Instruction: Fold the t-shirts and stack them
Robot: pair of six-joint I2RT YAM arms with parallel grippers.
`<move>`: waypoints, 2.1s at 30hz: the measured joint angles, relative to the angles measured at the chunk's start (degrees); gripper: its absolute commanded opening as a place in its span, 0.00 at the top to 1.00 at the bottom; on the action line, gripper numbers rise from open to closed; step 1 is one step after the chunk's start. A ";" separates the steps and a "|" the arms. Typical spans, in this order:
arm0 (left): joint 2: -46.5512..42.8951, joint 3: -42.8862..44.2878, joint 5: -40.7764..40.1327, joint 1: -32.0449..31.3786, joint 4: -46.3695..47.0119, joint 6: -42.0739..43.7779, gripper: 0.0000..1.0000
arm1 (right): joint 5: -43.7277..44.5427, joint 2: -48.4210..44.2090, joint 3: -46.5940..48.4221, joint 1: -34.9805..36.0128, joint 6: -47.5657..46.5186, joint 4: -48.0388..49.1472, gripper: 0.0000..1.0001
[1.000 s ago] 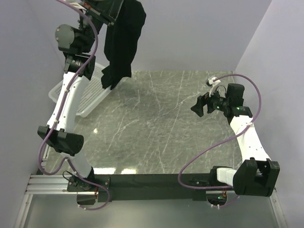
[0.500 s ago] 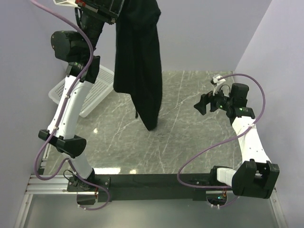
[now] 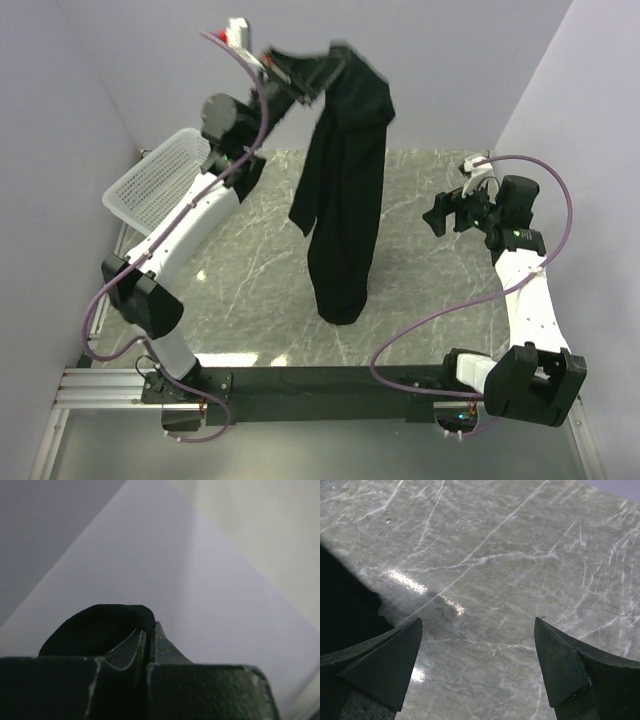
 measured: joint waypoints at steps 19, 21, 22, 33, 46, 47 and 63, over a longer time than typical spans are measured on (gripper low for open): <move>-24.11 -45.03 -27.61 4.96 -42.03 28.30 0.01 | -5.77 1.49 -0.15 2.64 -6.51 -3.65 0.02; -27.06 -46.29 -27.06 4.81 -42.86 30.64 0.01 | -6.67 1.51 -0.68 3.50 -8.44 -4.85 0.02; -29.29 -47.17 -27.15 4.70 -43.21 32.13 0.01 | -7.30 1.51 -0.92 3.93 -9.66 -5.77 0.02; -47.32 -57.94 -36.68 4.72 -42.93 36.65 0.01 | -8.46 2.03 -2.91 17.92 -26.32 -16.06 0.05; -54.90 -73.59 -37.16 5.66 -46.75 24.09 0.01 | -0.13 10.71 -5.27 21.27 -5.73 -8.39 0.10; -54.90 -74.36 -36.98 5.95 -46.69 23.04 0.01 | 0.02 12.28 -5.18 21.33 -3.65 -7.91 0.12; -46.73 -82.88 -30.82 12.17 -37.92 15.32 0.01 | -1.40 26.91 -0.28 21.49 14.10 -4.35 0.26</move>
